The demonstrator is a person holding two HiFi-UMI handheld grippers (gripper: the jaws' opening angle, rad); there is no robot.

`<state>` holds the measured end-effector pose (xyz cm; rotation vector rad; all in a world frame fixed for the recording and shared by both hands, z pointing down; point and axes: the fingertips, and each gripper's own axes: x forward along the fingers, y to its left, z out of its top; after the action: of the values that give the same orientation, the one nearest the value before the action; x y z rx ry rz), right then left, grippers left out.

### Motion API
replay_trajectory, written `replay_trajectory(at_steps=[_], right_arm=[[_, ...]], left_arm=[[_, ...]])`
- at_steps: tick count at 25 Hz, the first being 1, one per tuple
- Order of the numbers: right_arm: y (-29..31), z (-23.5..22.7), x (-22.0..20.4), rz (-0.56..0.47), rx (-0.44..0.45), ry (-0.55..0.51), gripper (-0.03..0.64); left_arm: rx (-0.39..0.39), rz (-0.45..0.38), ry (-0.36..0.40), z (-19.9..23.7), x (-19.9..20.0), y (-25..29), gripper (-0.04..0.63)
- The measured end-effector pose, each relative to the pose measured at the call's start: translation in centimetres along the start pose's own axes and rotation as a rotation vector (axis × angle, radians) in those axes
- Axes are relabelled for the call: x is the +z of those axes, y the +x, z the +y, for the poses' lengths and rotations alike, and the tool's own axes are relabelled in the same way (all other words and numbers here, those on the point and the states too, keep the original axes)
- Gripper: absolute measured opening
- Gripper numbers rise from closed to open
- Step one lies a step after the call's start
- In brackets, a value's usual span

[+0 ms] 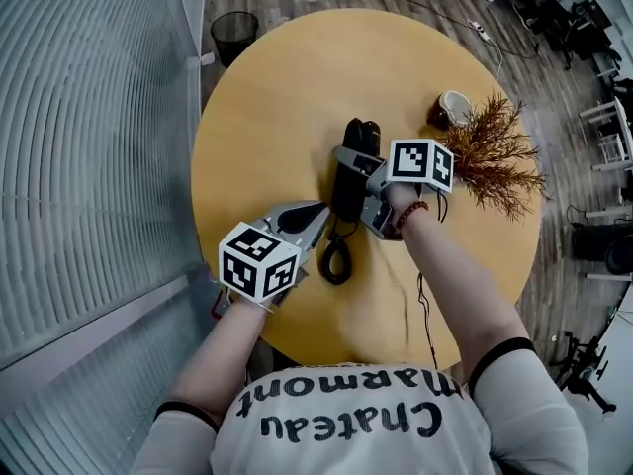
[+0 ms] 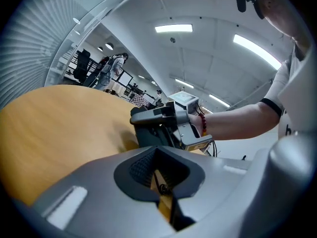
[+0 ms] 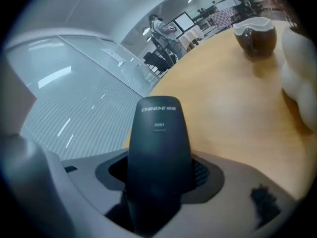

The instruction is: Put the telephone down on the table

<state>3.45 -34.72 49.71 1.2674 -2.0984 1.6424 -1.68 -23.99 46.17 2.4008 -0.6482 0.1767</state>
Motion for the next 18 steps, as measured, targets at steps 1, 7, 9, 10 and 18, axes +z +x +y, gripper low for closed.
replay_trajectory(at_steps=[1,7,9,10,18], right_arm=[[0.1,-0.4,0.0,0.003,-0.013,-0.014,0.291],[0.5,-0.3,2.8,-0.046,-0.065,-0.121,0.293],[0.6,-0.3,3.8,-0.04,-0.101,-0.167,0.293],[0.7,-0.5,4.2,-0.034,-0.12,-0.186,0.293],[2.2,-0.5,4.9,0.059,-0.253,-0.233,0.293]], left_arm=[[-0.006,-0.005,0.002,-0.3,-0.3,0.2,0.006],[0.005,-0.034,-0.011,-0.4,-0.6,-0.3,0.006],[0.014,-0.033,-0.022,-0.2,-0.7,-0.5,0.006],[0.016,-0.033,-0.027,-0.1,-0.8,-0.5,0.006],[0.001,-0.048,-0.04,-0.4,-0.3,-2.1,0.006]])
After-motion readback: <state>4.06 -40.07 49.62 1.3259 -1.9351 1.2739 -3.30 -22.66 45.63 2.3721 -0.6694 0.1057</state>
